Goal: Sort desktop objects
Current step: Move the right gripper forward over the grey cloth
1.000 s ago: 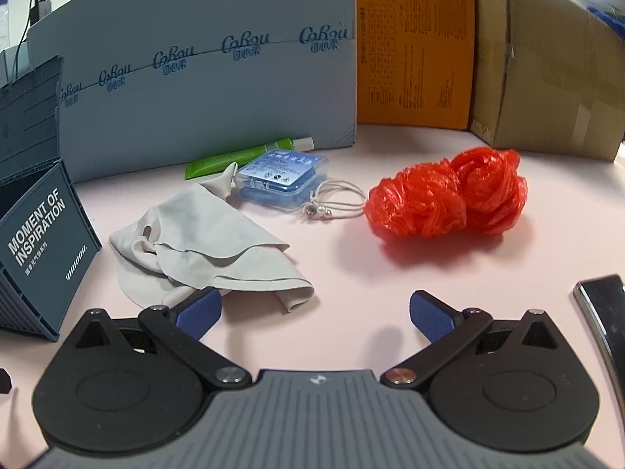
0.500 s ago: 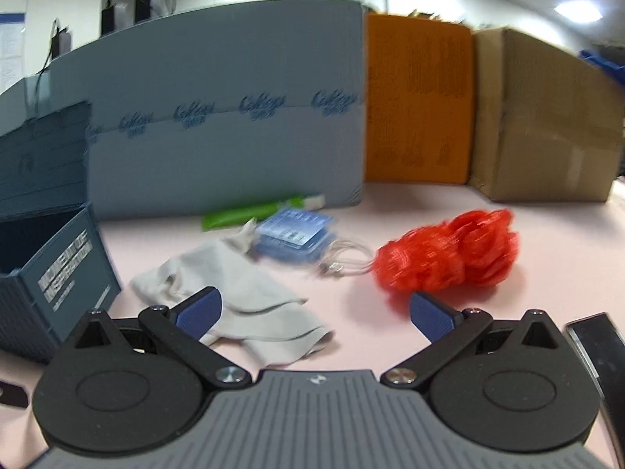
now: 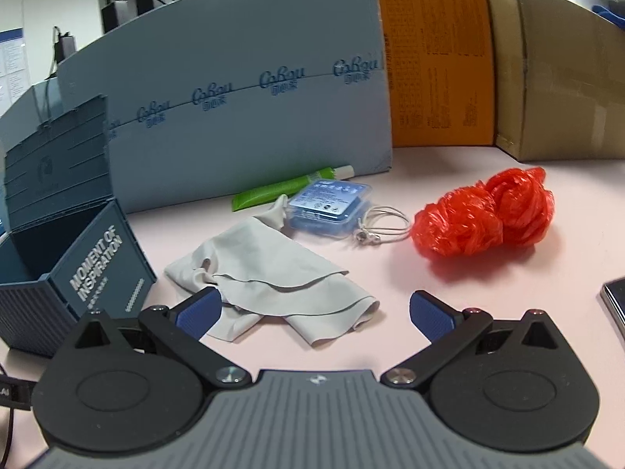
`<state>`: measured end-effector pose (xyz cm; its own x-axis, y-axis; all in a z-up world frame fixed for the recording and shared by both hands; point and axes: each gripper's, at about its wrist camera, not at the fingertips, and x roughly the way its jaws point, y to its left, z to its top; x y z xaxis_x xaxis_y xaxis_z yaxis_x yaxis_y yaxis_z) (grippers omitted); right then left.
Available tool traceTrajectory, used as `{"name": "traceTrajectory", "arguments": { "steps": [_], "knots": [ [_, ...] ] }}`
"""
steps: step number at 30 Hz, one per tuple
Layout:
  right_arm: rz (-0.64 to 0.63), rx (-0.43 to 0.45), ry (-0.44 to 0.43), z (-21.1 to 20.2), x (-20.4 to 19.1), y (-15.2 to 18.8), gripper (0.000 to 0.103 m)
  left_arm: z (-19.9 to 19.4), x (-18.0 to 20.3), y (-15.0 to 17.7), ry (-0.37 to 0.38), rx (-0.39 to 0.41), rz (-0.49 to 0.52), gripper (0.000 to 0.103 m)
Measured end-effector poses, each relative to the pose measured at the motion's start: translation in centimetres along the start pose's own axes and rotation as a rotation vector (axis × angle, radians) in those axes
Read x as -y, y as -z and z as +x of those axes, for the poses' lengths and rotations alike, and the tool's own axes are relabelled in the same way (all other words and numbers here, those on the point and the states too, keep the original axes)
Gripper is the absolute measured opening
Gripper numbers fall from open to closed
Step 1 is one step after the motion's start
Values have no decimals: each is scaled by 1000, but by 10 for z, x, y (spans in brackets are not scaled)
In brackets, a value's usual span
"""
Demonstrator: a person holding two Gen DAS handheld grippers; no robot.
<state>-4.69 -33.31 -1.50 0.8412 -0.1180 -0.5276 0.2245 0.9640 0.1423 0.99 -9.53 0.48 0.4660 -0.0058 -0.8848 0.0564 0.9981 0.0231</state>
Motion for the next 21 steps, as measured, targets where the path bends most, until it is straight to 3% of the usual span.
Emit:
{"name": "traceTrajectory", "arguments": {
  "steps": [6,21],
  "knots": [
    [23,18,11,1,-1,1,103,7,-11,5,-10,2,-7,90],
    [-38,-9,-54,8,-17,-1,103,1,-26,5,58,25,-18,90]
  ]
}}
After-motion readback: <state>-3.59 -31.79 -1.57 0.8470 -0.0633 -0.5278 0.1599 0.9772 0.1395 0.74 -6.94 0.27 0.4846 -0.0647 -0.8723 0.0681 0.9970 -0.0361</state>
